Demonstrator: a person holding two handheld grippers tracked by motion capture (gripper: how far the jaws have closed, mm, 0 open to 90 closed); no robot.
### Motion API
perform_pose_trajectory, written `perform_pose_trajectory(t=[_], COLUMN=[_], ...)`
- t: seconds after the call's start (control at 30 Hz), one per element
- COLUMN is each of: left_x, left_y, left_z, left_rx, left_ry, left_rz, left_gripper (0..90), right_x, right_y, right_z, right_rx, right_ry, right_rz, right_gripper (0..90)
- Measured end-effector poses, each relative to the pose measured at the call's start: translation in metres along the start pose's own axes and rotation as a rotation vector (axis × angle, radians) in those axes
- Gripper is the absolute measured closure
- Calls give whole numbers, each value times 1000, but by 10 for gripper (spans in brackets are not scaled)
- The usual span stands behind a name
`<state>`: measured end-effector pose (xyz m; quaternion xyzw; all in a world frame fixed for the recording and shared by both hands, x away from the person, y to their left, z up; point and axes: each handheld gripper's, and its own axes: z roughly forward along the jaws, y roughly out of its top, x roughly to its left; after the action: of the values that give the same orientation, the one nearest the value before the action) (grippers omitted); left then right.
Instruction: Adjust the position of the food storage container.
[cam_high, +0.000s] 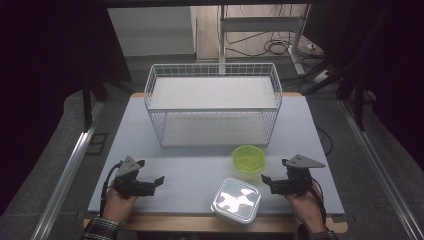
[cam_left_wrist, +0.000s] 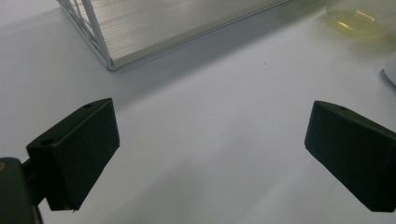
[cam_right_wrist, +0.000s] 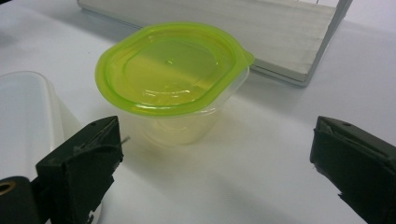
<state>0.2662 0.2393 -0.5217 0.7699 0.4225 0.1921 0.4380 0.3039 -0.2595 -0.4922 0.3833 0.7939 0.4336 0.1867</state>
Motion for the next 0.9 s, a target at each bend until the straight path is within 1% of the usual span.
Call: perform_pose_trajectory(t=[0.07,0.13,0.27,0.33,0.47,0.6,0.63,0.77,0.83,0.9], left_x=[-2,-3,-3,-3,-3,-4,-5,-7,-7,-7], left_y=[0,0,0,-1,-1,-1,-1,-2,-2,-2], left_z=[1,1,2,2,2,2,3,3,3,3], left_rx=[3,6,9,4,2,9,17,23,22,19], left_ry=[1,-1,-6,-12,-9,-8,-1,12,12,13], left_rz=[18,33,37,30,30,42,52,66,68,69], left_gripper=[26,25,25,25,26,26,26,27,29,29], right_x=[0,-1,-1,-1,0,-1,-1,0,0,1], right_y=[-1,-1,-2,-2,-2,-2,-2,-1,1,3], right_z=[0,1,3,4,4,5,5,6,5,2], right_rx=[-4,-12,-6,-4,-2,5,7,16,21,15], right_ry=[-5,-8,-7,-4,-2,-4,-5,-13,-24,-32], right_rz=[7,24,26,22,13,10,10,5,-5,-14], right_gripper=[23,21,13,8,3,1,2,4,22,59])
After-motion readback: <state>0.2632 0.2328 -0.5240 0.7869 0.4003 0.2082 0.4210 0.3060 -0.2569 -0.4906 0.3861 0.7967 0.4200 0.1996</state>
